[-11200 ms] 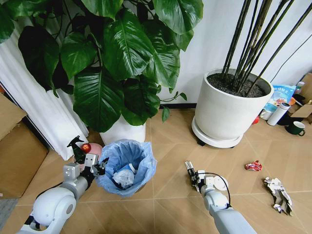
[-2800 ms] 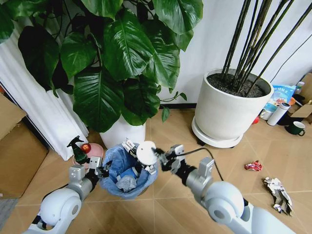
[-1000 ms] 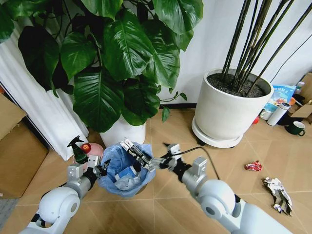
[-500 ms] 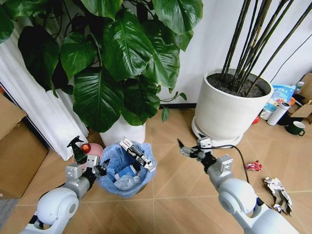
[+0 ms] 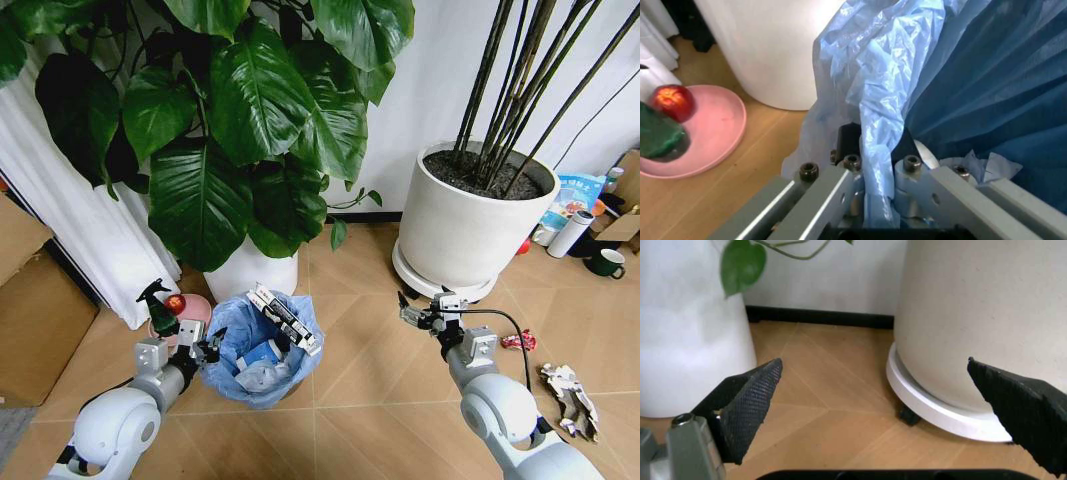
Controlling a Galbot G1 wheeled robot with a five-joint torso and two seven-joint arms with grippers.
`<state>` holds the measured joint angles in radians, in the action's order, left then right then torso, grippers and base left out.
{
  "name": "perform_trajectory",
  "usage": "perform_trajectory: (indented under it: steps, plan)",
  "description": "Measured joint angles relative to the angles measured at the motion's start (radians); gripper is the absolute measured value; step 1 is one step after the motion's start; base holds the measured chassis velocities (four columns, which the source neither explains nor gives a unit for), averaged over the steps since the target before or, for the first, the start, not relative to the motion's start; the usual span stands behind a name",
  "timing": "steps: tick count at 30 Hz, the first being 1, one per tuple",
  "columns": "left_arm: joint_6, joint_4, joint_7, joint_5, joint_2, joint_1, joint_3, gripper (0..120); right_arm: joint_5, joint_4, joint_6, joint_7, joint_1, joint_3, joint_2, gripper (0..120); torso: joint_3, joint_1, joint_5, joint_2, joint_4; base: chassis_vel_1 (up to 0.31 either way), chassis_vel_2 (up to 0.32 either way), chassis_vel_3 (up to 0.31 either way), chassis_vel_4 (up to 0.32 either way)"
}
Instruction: Pick up the trash bin and place the garbage on the floor into it.
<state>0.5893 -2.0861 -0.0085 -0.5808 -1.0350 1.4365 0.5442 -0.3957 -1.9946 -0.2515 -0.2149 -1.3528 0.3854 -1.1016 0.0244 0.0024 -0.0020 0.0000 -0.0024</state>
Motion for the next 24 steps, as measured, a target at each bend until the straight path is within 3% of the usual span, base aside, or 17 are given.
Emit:
perform_trajectory:
  steps: [24]
  plan:
    - [-0.003,-0.017,0.002,0.011,-0.012,0.016,-0.009,0,0.018,0.042,0.019,0.021,-0.014,0.035,-0.043,100,0.0,0.0,-0.0001,0.0,-0.0003,-0.105,-0.108,0.101,0.097]
